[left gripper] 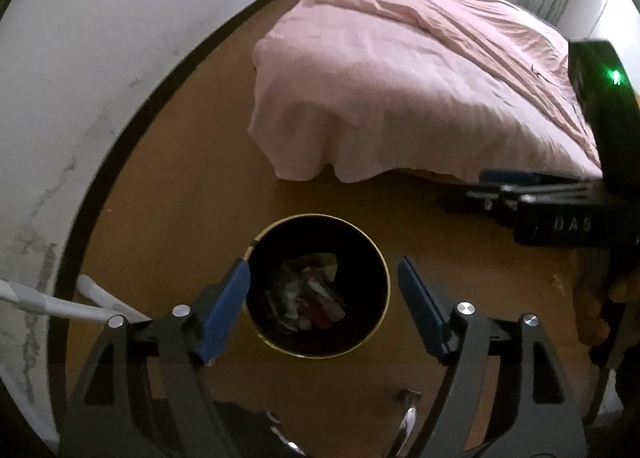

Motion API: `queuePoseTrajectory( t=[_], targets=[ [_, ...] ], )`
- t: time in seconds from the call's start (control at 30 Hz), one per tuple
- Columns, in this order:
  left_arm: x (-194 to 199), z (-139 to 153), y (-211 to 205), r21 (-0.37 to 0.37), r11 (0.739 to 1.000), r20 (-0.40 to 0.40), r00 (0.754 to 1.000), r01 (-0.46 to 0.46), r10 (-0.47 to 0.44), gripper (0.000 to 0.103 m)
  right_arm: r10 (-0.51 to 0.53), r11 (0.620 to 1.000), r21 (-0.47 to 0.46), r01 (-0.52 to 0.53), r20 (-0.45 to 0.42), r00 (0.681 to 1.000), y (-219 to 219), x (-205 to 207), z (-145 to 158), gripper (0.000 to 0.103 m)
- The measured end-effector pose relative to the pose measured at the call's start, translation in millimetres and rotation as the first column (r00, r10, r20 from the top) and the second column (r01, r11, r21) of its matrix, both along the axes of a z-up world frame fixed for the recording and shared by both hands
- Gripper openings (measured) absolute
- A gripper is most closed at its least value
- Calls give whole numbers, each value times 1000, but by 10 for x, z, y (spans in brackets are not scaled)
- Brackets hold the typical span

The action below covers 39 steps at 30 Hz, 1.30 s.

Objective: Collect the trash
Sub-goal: 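Carry the paper bag and receipt over the black bin and open both tools, then grasp the light-blue card with the left tool while the right tool grasps the crumpled wrapper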

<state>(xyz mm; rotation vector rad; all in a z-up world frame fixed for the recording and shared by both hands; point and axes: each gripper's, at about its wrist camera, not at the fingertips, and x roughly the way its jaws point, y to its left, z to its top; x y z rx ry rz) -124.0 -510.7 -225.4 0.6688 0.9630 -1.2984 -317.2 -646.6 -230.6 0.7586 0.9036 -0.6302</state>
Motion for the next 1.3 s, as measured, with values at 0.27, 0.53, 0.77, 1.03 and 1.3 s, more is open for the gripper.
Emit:
queuePoseTrajectory(
  t=[0.27,0.53,0.77,1.03,1.3],
  targets=[
    [275,1275,986,-142,983,113,985,-116,132,92,148,978,-159,-136,68,987,439,474,915,83],
    [1462,1895,2458,-112,889,204,865,-445,459,94,436,891,-206,-405,137,889,1282,1491,1565,85],
    [2289,1593,3154,84,818,154,819,-569,553,94,622,770,-245,-589,82,779,2140,2291,1819,85],
    [2505,1336,3107,230,838,107,868,-496,484,87,728,659,-271,-702,-8,686,2799,2714,2156,85],
    [2598,1453,3150,194,846,54,866,-497,497,55,801,548,-248,-799,-120,586,3209,3254,2360,85]
  ],
)
